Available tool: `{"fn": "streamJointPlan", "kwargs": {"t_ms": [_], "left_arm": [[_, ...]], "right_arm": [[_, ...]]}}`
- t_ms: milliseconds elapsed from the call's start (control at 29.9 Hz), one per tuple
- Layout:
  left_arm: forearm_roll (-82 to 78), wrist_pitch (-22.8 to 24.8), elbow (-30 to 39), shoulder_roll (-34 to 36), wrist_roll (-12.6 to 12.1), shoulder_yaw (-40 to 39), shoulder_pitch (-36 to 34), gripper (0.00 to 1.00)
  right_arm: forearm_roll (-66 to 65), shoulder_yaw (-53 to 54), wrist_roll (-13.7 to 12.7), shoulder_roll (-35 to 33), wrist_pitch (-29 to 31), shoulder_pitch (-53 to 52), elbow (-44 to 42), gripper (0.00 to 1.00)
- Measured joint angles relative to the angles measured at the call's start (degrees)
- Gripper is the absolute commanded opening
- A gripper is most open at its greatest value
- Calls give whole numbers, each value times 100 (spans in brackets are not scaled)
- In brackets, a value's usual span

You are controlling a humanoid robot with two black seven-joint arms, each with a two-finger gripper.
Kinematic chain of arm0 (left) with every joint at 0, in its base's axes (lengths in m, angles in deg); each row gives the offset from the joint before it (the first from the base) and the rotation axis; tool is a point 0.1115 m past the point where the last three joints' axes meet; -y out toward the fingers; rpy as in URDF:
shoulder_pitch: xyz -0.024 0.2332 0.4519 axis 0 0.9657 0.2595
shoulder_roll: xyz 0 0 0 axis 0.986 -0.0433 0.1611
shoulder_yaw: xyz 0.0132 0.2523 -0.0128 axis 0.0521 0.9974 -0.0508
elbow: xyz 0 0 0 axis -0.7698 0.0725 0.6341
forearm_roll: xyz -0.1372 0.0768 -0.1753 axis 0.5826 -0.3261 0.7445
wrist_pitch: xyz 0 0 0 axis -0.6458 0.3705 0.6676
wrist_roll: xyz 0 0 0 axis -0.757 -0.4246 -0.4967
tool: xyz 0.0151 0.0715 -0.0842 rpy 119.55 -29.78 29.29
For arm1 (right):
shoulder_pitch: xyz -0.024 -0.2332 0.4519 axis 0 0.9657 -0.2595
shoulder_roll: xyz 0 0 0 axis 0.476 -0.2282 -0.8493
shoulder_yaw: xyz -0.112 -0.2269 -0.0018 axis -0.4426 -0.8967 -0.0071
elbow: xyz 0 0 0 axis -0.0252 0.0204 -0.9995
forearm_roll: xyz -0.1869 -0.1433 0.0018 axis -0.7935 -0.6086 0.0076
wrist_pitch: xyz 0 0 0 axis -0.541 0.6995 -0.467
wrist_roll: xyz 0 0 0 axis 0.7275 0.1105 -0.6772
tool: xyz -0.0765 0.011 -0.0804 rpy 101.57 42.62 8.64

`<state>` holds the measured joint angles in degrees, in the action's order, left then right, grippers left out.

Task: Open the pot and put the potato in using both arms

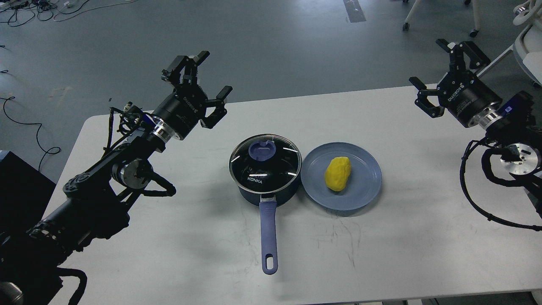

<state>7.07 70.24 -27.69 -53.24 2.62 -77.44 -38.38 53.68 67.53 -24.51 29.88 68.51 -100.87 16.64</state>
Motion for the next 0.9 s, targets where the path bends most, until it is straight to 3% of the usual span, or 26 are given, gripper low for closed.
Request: {"fn": "streamJointPlan", "kwargs": {"t_ms": [434,601,902], "left_arm": [[-104,0,0,15,8,90,-79,98],[-906,0,31,85,102,111,-405,98],[-4066,3,1472,340,358,105,-999,98]], "right_arm": [[0,-17,4,-3,0,1,-1,100],[0,-34,4,-5,0,1,-2,100],[-1,-40,0,-16,0,1,-2,100]]}}
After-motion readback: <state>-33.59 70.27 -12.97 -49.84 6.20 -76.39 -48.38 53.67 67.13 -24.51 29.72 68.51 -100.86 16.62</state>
